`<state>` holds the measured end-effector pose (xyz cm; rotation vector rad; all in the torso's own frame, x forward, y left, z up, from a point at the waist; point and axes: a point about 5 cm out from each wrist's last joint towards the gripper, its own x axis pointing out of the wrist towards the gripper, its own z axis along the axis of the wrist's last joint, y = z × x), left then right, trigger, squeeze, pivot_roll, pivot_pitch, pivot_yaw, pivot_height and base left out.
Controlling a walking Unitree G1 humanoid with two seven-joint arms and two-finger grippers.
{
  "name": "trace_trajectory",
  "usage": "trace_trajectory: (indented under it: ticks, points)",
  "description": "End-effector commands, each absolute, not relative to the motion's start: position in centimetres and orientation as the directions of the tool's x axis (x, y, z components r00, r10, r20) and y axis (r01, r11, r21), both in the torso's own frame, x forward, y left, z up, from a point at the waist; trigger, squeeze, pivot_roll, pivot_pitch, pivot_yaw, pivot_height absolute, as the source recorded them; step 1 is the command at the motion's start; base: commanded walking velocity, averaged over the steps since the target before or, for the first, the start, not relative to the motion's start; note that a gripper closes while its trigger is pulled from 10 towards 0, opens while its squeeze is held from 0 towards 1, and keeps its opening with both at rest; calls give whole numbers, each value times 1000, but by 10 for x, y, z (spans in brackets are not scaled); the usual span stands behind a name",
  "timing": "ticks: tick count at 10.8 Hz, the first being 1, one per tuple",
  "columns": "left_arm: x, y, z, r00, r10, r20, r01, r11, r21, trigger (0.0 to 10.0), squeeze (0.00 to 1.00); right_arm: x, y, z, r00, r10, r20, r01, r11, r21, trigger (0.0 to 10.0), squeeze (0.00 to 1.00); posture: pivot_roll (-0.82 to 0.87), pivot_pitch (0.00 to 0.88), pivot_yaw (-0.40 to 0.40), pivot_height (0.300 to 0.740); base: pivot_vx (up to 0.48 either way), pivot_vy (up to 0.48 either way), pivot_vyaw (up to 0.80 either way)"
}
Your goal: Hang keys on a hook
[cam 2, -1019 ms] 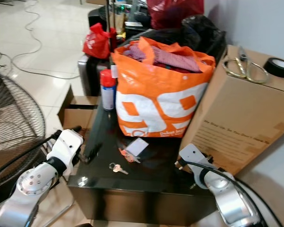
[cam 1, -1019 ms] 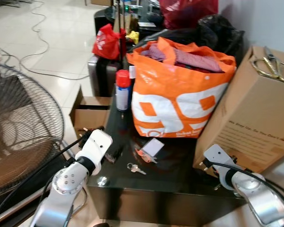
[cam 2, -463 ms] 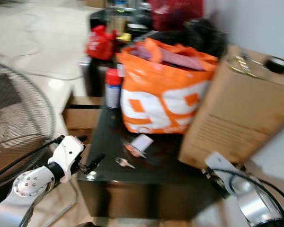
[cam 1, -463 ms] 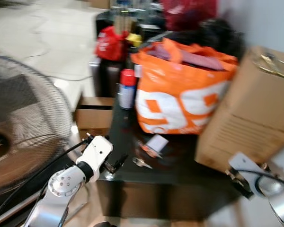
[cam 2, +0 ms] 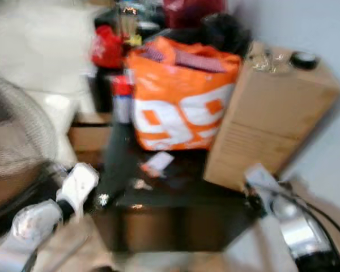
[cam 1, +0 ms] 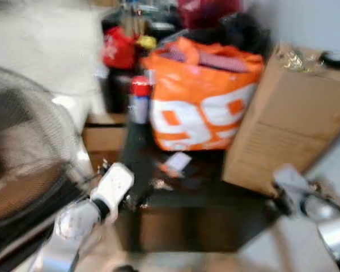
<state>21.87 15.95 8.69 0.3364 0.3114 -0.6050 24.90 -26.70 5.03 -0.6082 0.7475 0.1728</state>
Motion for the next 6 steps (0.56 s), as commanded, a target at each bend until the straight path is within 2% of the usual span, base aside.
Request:
trace_trajectory:
  ticks: [1,2,3,6]
  points:
    - [222,159,95,803,-486,-344,575,785,230,10000,0,248,-256,52,751,46,-659,-382,844,-376,10000,0,-45,0,-82,740,0,0,0]
    - [223,157,96,806,-484,-340,570,789,230,10000,0,247,-244,54,763,134,-632,-417,849,-324,10000,0,-46,0,-78,740,0,0,0]
    - [224,154,98,806,-486,-336,571,788,231,10000,0,247,-241,54,767,144,-625,-428,841,-332,10000,0,-46,0,-75,740,0,0,0]
    - [224,152,98,801,-498,-334,583,776,241,10000,0,253,-244,51,777,31,-629,-365,836,-410,10000,0,-42,0,-78,740,0,0,0]
